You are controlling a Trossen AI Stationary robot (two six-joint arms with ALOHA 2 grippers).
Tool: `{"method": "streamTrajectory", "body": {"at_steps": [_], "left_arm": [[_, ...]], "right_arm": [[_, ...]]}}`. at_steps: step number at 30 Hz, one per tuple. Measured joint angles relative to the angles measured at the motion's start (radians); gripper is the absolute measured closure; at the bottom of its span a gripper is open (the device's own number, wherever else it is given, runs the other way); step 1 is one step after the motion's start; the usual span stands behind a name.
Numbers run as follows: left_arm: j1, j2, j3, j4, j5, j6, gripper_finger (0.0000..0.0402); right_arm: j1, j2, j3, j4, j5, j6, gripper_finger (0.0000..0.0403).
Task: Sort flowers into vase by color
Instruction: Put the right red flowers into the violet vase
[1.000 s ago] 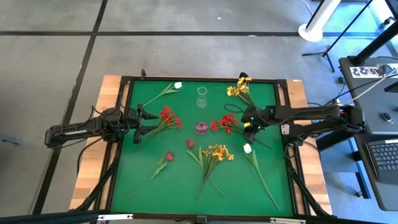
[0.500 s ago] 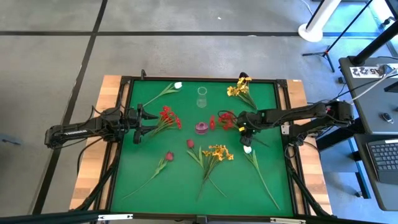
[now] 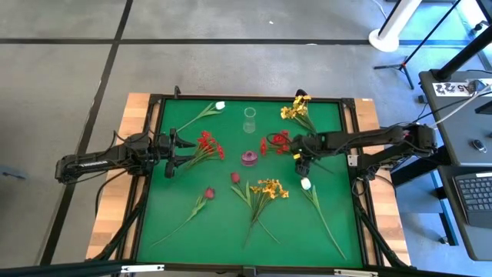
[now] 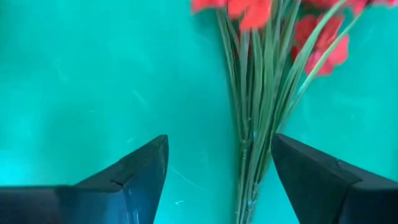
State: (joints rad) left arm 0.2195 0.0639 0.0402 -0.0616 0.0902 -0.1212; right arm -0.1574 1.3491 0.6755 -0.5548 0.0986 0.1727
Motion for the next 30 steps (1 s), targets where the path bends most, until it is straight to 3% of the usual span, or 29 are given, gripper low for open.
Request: {"method": "streamTrajectory", "body": {"at_steps": [7,19,23,30], "left_arm": [[0.0,0.0,0.0,0.0,0.0,0.0,0.0178],[0.0,0.0,0.0,0.001,-0.001,0.0,0.0178],[0.0,0.0,0.0,0.002,-0.001,0.0,0.0178],[0.0,0.0,0.0,0.002,-0.001,0.0,0.0178]], "right_arm": [[-0.03,0.016,0.012,-0.017,0.068,-0.017,0.0118],[-0.159,0.127,-0.045,0.045,-0.061,0.007,0.0129],[-0.158,0.125,-0.046,0.051,-0.1,0.002,0.0179],[-0.158,0.108,-0.049,0.065,-0.116,0.005,0.0346]]}}
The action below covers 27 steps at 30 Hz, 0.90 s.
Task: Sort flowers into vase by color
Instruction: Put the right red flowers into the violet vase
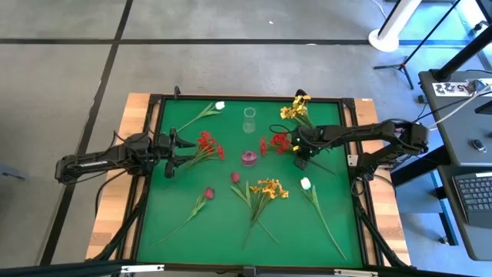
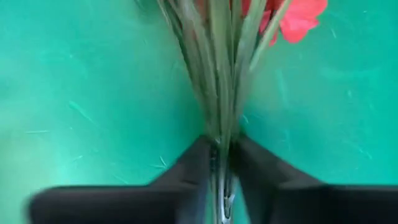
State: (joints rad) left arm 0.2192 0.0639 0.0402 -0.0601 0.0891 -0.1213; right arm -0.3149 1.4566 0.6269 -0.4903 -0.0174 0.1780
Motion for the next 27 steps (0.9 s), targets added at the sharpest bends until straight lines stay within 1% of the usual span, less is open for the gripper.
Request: {"method": "streamTrajectory", "body": {"at_steps": [1,2,3,7,10,12,14,16,18,21,24,27], "left_arm": [[0.0,0.0,0.0,0.0,0.0,0.0,0.0178],[0.0,0.0,0.0,0.0,0.0,0.0,0.0178],[0.0,0.0,0.0,0.0,0.0,0.0,0.0178],[0.0,0.0,0.0,0.0,0.0,0.0,0.0178],[0.0,0.0,0.0,0.0,0.0,0.0,0.0178],[0.0,0.0,0.0,0.0,0.0,0.0,0.0178],[0.0,0.0,0.0,0.0,0.0,0.0,0.0178],[0.0,0.0,0.0,0.0,0.0,0.0,0.0178],[0.0,0.0,0.0,0.0,0.0,0.0,0.0178],[0.0,0.0,0.0,0.0,0.0,0.0,0.0178],[0.0,0.0,0.0,0.0,0.0,0.0,0.0178],[0.0,0.0,0.0,0.0,0.0,0.0,0.0178]], "right_arm": [[0.0,-0.004,0.001,0.003,0.0,0.0,0.0371],[0.0,-0.012,0.005,0.0,-0.001,0.0,0.0384],[0.0,-0.023,0.011,-0.007,-0.003,0.0,0.0389],[0.001,-0.098,0.046,-0.055,-0.028,0.009,0.0383],[0.001,-0.198,0.075,-0.075,-0.028,0.01,0.0395],[0.001,-0.271,0.09,-0.081,-0.028,0.014,0.0393],[0.001,-0.35,0.104,-0.047,-0.027,0.025,0.0391],[0.001,-0.43,0.102,0.027,-0.026,0.027,0.0395],[0.004,-0.496,0.083,0.201,-0.029,0.021,0.0396],[0.032,-0.555,0.017,0.579,-0.078,-0.027,0.0393],[0.072,-0.552,-0.059,0.928,-0.145,-0.082,0.0394],[0.098,-0.511,-0.12,1.187,-0.148,-0.128,0.0397]]}}
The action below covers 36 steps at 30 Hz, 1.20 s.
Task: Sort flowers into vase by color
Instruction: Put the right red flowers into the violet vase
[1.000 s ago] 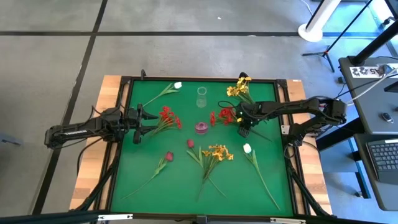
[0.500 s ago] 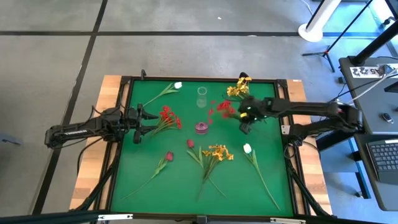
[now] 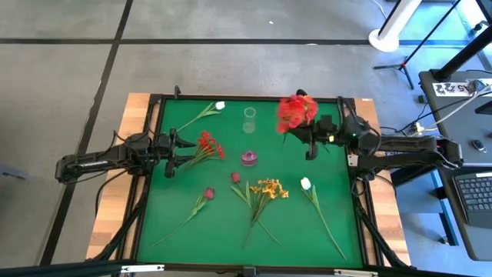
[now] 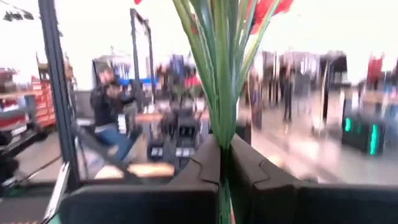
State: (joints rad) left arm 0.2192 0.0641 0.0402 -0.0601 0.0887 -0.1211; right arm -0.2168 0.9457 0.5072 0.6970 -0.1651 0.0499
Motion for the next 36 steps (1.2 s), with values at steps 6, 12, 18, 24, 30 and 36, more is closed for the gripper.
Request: {"method": "streamTrajectory", "body": {"at_steps": [6,12,18,24,30,36], "left_arm": [[0.0,0.0,0.0,0.0,0.0,0.0,0.0178],[0.0,0.0,0.0,0.0,0.001,0.0,0.0178],[0.0,0.0,0.0,0.0,0.001,0.0,0.0178],[0.0,0.0,0.0,0.0,0.001,0.0,0.0178],[0.0,0.0,0.0,0.0,0.001,0.0,0.0178],[0.0,0.0,0.0,0.0,0.001,0.0,0.0178]], "right_arm": [[0.017,0.191,-0.057,0.407,0.009,-0.012,0.0393],[0.014,0.445,-0.018,0.618,-0.012,-0.006,0.0397],[0.015,0.639,0.07,0.678,-0.029,0.014,0.0394],[0.014,0.738,0.122,0.691,-0.056,0.03,0.0395],[0.014,0.755,0.122,0.675,-0.056,0.031,0.0392],[0.014,0.755,0.122,0.583,-0.057,0.006,0.0385]]}}
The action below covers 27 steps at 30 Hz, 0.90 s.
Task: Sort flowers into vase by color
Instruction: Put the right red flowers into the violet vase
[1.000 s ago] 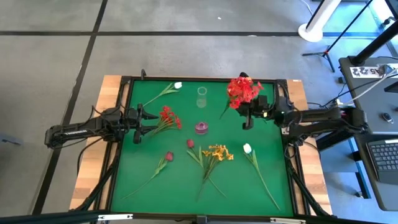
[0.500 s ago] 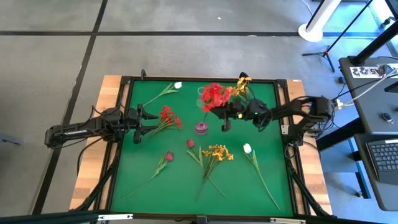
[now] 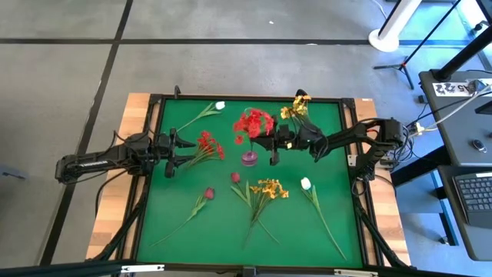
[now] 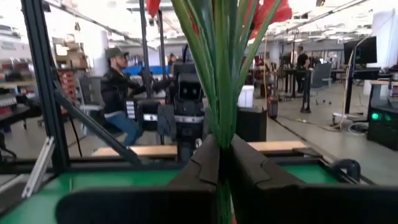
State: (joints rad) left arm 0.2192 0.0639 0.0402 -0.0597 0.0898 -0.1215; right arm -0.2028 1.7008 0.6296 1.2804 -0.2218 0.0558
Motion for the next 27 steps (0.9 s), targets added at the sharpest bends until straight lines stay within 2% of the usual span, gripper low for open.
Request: {"method": "streamTrajectory", "body": {"at_steps": [6,15,20,27], "left_arm": [[0.0,0.0,0.0,0.0,0.0,0.0,0.0178],[0.0,0.0,0.0,0.0,0.0,0.0,0.0178],[0.0,0.0,0.0,0.0,0.0,0.0,0.0178],[0.0,0.0,0.0,0.0,0.0,0.0,0.0178]], "right_arm": [[0.0,0.0,0.0,-0.029,-0.01,-0.012,0.0329],[0.0,-0.022,0.0,-0.091,-0.001,-0.014,0.0205],[0.0,-0.104,0.0,-0.269,0.019,-0.046,0.0154],[0.0,-0.261,0.0,-0.57,0.054,-0.068,0.0126]]}}
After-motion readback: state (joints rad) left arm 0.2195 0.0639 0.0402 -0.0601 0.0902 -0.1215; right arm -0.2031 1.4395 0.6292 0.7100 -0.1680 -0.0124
